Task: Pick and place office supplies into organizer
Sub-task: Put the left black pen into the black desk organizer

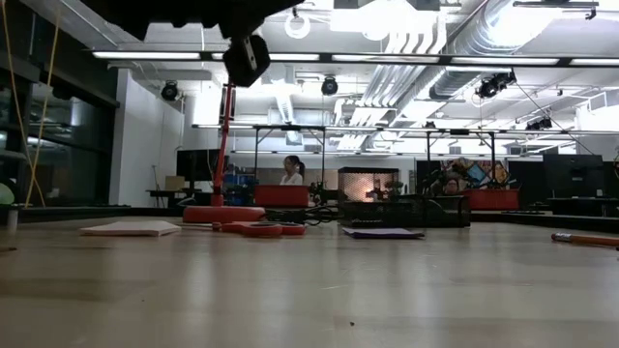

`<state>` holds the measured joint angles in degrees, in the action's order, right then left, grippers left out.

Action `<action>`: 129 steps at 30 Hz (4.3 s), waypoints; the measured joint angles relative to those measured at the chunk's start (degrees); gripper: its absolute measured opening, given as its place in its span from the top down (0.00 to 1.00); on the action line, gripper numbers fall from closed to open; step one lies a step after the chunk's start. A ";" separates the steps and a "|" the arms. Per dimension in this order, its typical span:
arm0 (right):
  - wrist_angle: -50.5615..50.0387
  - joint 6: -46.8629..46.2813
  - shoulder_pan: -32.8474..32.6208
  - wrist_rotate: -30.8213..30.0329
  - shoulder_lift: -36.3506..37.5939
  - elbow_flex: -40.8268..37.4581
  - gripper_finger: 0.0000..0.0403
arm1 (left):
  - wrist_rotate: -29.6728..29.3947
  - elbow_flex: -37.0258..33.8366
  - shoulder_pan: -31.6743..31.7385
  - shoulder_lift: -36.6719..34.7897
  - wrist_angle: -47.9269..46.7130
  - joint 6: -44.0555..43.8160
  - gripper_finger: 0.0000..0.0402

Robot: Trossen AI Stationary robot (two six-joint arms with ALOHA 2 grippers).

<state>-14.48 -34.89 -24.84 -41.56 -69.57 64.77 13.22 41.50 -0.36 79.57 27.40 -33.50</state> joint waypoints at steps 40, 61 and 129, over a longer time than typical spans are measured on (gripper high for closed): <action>16.63 9.86 -2.49 -21.49 -5.54 0.00 0.70 | -21.36 -10.38 1.27 -5.18 33.02 -2.84 0.95; 30.50 15.51 9.56 1.67 -7.29 0.00 0.56 | -20.31 -10.38 1.08 -5.16 35.40 -1.40 0.95; -10.80 23.04 46.76 31.47 4.55 -0.02 0.94 | -21.36 -24.89 20.61 -31.83 19.08 -3.76 0.64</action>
<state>-25.28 -11.85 21.92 -10.09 -65.02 64.75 -8.15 16.60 20.25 47.75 46.48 -37.26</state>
